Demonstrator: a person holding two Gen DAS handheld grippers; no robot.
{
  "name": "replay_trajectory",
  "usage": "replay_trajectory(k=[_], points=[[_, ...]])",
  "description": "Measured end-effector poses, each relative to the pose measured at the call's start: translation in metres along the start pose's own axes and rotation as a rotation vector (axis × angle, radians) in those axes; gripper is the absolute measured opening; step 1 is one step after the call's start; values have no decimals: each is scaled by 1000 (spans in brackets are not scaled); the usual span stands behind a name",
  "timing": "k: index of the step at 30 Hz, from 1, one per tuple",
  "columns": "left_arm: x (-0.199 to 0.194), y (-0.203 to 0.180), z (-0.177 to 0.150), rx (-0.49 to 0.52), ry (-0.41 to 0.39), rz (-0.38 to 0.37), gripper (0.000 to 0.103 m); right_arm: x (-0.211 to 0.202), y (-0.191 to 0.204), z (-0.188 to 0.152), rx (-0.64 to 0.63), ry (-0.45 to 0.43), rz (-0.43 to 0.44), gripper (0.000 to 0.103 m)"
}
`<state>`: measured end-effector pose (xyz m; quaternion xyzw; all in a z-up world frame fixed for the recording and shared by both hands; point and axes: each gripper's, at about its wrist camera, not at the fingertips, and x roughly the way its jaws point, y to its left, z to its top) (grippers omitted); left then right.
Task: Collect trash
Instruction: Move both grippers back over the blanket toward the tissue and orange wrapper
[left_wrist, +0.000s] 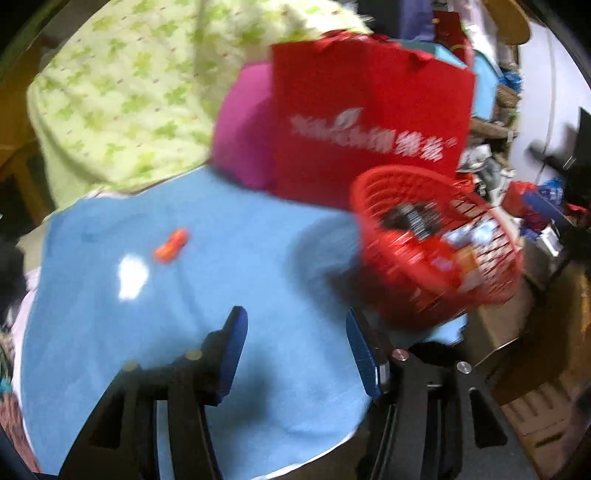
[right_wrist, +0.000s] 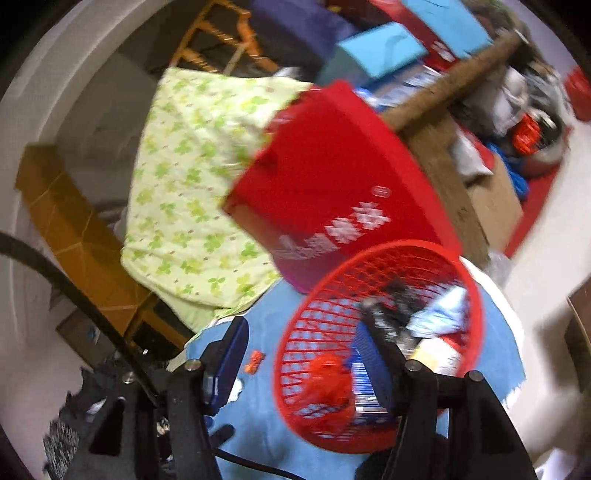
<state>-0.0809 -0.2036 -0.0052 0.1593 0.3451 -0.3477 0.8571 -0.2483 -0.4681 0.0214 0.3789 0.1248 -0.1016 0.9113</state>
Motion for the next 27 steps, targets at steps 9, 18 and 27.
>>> replay_trajectory(k=[9, 18, 27], points=[[3, 83, -52, -157, 45, 175, 56, 27, 80, -30, -192, 85, 150, 65], [6, 136, -82, -262, 59, 303, 56, 87, 114, -92, -283, 299, 161, 65], [26, 184, -110, -374, 110, 335, 56, 155, 115, -123, -288, 444, 106, 65]])
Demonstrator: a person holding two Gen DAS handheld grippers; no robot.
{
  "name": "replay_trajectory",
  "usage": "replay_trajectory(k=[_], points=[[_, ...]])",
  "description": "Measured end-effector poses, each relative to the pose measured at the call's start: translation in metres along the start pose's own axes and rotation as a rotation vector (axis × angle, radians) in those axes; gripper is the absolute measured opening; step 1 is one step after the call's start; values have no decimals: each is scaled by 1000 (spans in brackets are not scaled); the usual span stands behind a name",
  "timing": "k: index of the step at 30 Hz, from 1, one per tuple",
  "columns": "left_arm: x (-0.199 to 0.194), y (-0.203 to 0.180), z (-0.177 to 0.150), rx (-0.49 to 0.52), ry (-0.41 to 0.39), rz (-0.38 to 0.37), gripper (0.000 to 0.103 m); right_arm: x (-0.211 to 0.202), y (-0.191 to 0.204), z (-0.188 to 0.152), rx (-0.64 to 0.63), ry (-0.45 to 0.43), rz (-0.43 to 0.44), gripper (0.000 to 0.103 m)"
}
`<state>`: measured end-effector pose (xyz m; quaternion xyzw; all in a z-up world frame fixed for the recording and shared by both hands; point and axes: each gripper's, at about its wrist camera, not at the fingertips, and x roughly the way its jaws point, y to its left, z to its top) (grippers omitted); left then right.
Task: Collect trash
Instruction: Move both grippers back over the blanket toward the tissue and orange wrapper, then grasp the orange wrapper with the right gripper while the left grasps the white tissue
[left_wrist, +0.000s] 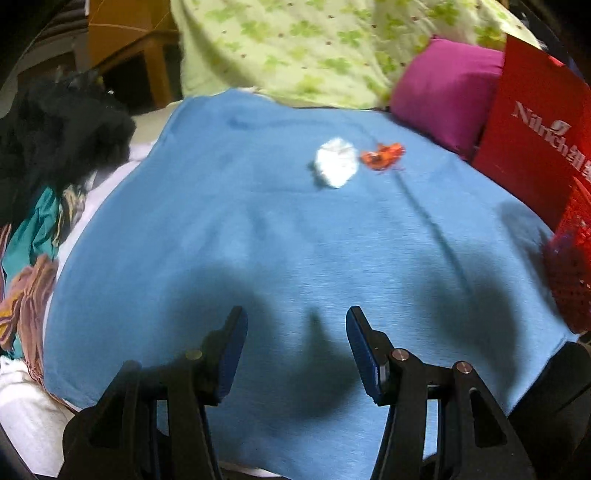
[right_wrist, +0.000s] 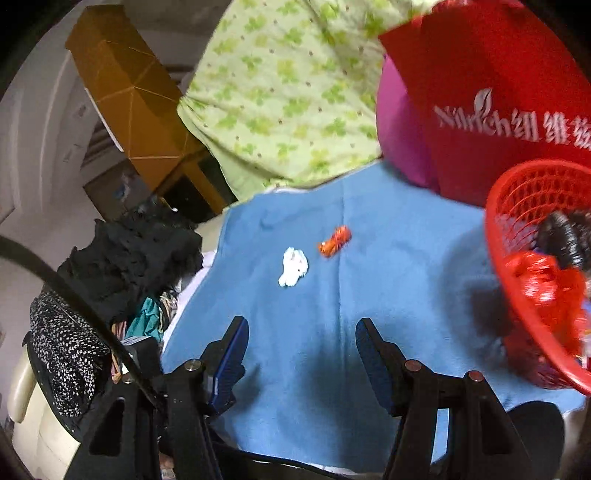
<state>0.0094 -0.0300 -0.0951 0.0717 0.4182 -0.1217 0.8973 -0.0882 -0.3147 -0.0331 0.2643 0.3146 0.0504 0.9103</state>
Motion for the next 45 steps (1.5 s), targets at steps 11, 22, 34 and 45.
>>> replay_trajectory(k=[11, 22, 34, 45], points=[[37, 51, 6, -71, -47, 4, 56, 144, -17, 63, 56, 106, -47, 64], [62, 54, 8, -64, -57, -44, 56, 303, -65, 118, 270, 212, -166, 46], [66, 54, 17, -76, -57, -69, 56, 300, -57, 122, 171, 193, -180, 27], [127, 6, 129, -60, -10, -155, 65, 189, -30, 53, -60, 178, -57, 27]])
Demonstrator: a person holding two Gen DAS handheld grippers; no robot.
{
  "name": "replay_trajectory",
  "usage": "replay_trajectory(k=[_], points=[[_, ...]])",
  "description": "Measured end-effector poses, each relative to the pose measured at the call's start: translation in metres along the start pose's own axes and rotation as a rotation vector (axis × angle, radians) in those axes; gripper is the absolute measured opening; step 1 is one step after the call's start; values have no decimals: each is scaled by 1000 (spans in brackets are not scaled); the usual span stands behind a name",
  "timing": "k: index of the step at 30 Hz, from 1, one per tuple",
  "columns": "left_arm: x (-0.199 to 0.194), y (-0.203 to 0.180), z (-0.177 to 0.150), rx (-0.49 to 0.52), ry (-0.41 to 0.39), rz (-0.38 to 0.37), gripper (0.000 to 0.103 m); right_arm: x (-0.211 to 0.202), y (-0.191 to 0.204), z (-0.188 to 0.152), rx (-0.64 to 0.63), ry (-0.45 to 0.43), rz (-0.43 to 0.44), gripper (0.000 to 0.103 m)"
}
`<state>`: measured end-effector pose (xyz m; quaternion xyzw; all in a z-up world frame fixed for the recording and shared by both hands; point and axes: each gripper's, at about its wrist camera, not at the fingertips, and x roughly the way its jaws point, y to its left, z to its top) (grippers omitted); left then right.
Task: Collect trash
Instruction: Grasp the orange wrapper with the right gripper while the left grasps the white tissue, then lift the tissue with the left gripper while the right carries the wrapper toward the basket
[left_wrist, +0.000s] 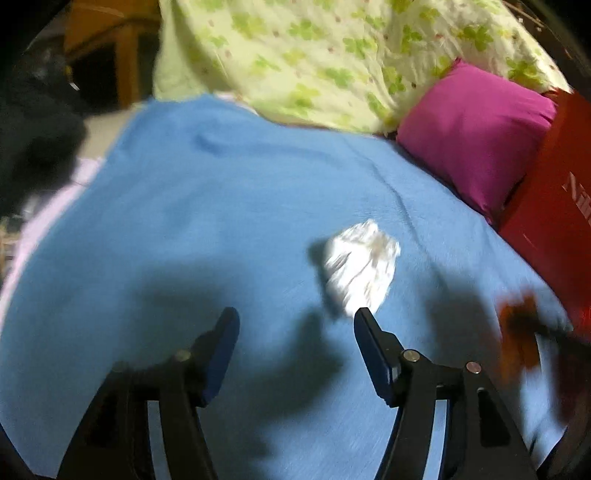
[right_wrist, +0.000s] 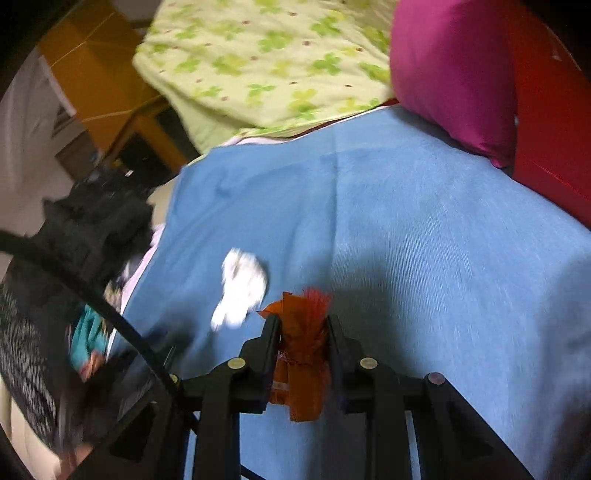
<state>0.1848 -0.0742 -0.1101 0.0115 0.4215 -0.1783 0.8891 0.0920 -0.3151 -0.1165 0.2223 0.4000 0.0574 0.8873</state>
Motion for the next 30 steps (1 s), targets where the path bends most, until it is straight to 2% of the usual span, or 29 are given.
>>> replay_trajectory(k=[2, 5, 10, 11, 12, 13, 15, 20, 30], points=[[19, -8, 14, -12, 34, -12, 65, -9, 2, -14, -26, -7, 5, 27], [34, -22, 28, -13, 43, -42, 65, -18, 0, -30, -39, -11, 10, 27], [52, -32, 34, -9, 79, -71, 65, -26, 1, -41, -65, -25, 0, 27], [55, -32, 35, -15, 90, -72, 58, -28, 1, -42, -66, -32, -4, 27], [56, -33, 36, -21, 94, -75, 40, -30, 1, -44, -67, -39, -10, 27], [56, -33, 37, -27, 93, -91, 31, -32, 1, -45, -66, -42, -12, 27], [51, -35, 38, -27, 92, -95, 24, -37, 0, -48, -58, -42, -7, 27], [5, -34, 32, -16, 30, -72, 23, -62, 9, -56, -87, -73, -22, 27], [-133, -67, 3, 117, -175, 94, 23, -134, 36, -69, -120, -176, 0, 27]])
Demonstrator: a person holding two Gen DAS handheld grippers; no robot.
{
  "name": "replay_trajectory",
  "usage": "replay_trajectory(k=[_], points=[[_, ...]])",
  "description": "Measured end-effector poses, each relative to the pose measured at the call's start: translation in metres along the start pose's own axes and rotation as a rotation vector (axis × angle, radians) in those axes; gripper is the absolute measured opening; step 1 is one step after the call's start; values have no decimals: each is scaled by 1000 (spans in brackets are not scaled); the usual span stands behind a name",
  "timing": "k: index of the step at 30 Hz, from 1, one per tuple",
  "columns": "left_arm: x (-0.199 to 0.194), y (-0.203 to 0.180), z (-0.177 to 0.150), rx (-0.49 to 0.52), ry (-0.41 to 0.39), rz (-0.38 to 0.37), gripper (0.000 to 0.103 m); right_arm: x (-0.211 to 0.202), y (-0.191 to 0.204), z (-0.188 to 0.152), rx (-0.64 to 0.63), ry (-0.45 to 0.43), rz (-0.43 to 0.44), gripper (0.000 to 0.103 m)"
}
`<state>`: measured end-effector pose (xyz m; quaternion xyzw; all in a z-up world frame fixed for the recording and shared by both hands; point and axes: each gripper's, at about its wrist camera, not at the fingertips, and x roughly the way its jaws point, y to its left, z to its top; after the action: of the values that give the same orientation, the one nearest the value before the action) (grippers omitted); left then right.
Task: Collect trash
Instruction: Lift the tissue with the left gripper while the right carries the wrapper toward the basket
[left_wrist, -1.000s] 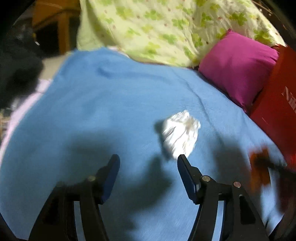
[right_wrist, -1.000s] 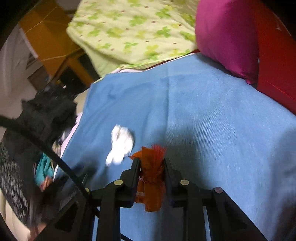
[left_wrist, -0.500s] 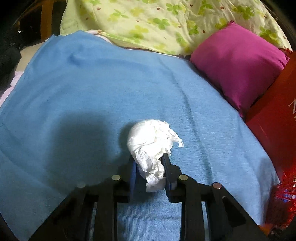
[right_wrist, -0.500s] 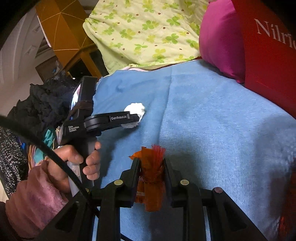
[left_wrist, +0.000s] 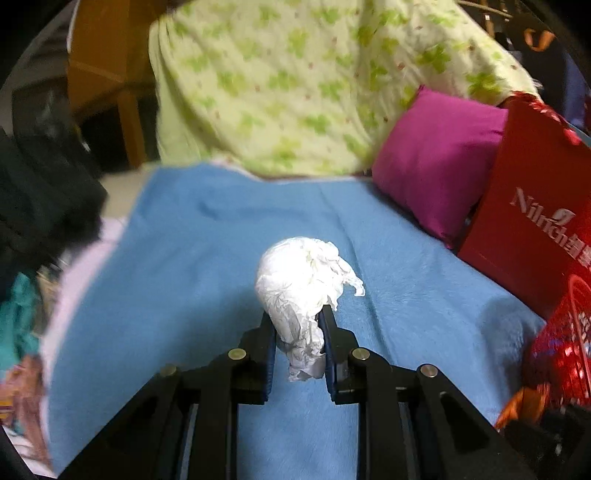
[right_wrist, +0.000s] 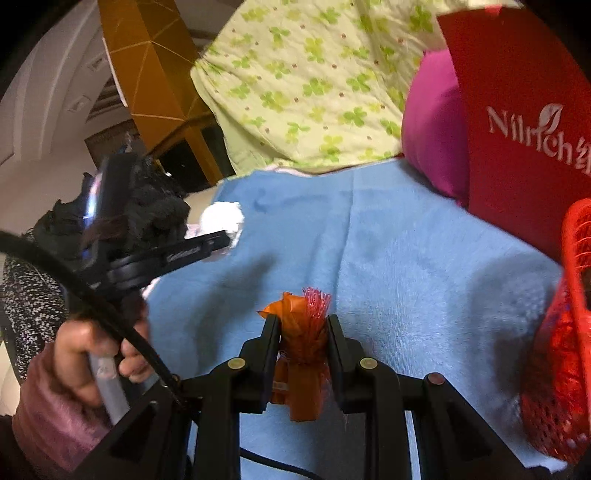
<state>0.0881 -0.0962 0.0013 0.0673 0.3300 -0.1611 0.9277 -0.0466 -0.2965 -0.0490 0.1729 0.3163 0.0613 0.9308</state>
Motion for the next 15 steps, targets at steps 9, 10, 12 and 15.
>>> replay_trajectory(k=[9, 10, 12, 15], points=[[-85, -15, -15, 89, -95, 57, 23, -55, 26, 0, -22, -75, 18, 27], [-93, -18, -17, 97, -104, 56, 23, -60, 29, 1, -27, -83, 20, 27], [-107, -20, -20, 106, -117, 54, 23, -69, 34, 0, -31, -95, 26, 27], [-126, -23, -25, 113, -130, 50, 23, -80, 39, -1, -36, -114, 29, 27]])
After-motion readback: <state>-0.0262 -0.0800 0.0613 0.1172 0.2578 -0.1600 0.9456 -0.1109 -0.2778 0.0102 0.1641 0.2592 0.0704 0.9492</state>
